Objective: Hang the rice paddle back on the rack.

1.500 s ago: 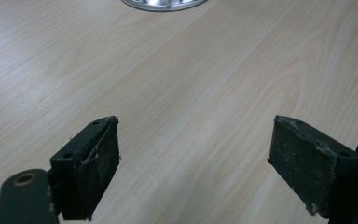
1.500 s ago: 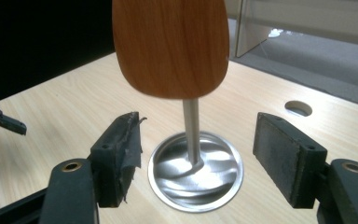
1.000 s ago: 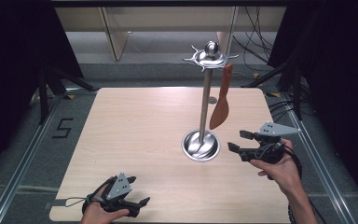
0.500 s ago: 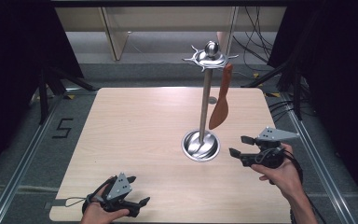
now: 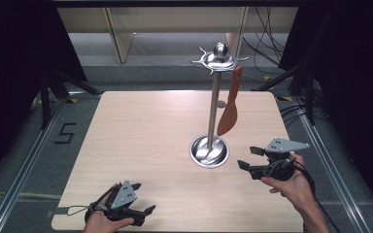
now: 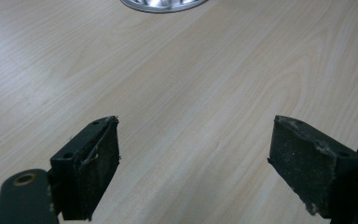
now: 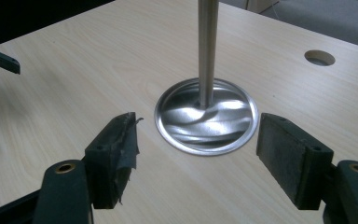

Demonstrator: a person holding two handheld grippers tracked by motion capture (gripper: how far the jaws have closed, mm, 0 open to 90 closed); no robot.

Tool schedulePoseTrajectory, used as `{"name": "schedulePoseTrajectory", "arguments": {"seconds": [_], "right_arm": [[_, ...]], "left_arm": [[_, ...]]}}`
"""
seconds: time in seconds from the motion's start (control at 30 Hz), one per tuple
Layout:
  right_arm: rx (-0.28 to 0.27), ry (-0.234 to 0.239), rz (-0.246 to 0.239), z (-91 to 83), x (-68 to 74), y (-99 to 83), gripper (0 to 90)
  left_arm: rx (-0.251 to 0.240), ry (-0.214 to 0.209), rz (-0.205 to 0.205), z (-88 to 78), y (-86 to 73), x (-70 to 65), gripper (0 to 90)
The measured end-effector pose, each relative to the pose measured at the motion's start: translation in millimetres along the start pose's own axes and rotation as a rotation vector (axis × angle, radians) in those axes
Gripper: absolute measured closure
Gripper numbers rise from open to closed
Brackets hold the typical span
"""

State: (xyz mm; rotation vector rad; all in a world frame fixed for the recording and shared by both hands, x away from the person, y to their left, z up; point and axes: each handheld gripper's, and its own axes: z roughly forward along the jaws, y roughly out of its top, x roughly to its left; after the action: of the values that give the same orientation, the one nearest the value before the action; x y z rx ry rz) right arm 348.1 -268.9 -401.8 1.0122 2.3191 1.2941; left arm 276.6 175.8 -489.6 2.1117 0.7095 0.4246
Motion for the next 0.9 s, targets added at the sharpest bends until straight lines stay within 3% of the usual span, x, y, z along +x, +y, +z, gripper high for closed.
{"name": "schedulePoseTrajectory", "arguments": {"seconds": [0.07,0.1,0.13,0.17,0.2,0.27,0.3,0.37,0.43,0.47,0.5,0.57,0.6,0.67,0.7,0.83,0.87,0.9], "right_arm": [[-0.019,-0.013,-0.024,1.3,-1.8,-1.8,30.1],[-0.010,-0.010,0.000,0.6,-0.2,-2.9,30.0],[-0.005,-0.011,-0.028,0.3,-2.3,-3.6,30.0],[-0.011,-0.014,-0.003,1.0,-0.4,-5.5,29.9],[-0.008,-0.013,-0.008,0.5,-0.6,-6.5,29.8],[0.004,-0.008,0.005,-0.1,0.2,-8.8,29.6],[0.003,-0.014,-0.020,-0.4,-1.6,-10.0,29.6],[0.014,-0.013,0.012,-0.6,0.4,-12.0,29.5],[0.023,-0.004,0.007,-1.1,0.1,-13.5,29.4],[0.015,-0.013,-0.019,-0.7,-1.6,-14.0,29.3],[0.023,-0.012,0.006,-0.8,0.4,-15.1,29.3],[0.024,-0.015,-0.026,-1.0,-1.5,-16.2,29.1],[0.028,-0.004,0.006,-1.1,1.3,-17.2,29.0],[0.030,-0.007,-0.028,-0.8,0.5,-18.4,28.7],[0.029,0.008,-0.002,0.0,3.0,-19.9,28.5],[0.038,-0.006,-0.030,-0.6,4.4,-23.0,27.9],[0.049,0.007,-0.002,-1.0,7.1,-24.1,27.9],[0.041,0.001,-0.028,-0.6,6.2,-24.9,27.8]], "left_arm": [[0.026,0.007,0.021,-1.6,0.4,1.2,15.3],[0.029,0.007,0.028,-1.6,0.4,1.5,15.3],[0.019,-0.001,-0.010,-1.0,-0.2,-1.2,15.4],[0.019,0.000,-0.012,-1.0,0.0,-1.4,15.4],[0.007,0.003,-0.025,-0.1,-0.2,-2.4,15.4],[0.012,0.004,-0.018,-0.4,-0.4,-2.0,15.4],[0.019,0.000,-0.010,-1.0,-0.3,-1.3,15.4],[0.018,0.001,-0.010,-0.9,-0.3,-1.3,15.4],[0.012,0.006,-0.011,-0.5,-0.5,-1.6,15.4],[0.011,0.006,-0.012,-0.4,-0.5,-1.7,15.3],[0.011,0.006,-0.013,-0.4,-0.4,-1.7,15.3],[0.006,0.005,-0.017,-0.1,-0.7,-2.4,15.3],[0.010,0.006,-0.015,-0.3,-0.6,-2.3,15.4],[0.013,0.006,-0.012,-0.5,-0.3,-1.7,15.4],[0.011,0.007,-0.013,-0.3,-0.4,-1.9,15.4],[0.006,0.006,-0.017,-0.1,-0.5,-2.2,15.4],[0.011,0.007,-0.014,-0.3,-0.5,-1.9,15.5],[0.004,0.006,-0.015,0.2,-0.8,-2.1,15.5]]}}
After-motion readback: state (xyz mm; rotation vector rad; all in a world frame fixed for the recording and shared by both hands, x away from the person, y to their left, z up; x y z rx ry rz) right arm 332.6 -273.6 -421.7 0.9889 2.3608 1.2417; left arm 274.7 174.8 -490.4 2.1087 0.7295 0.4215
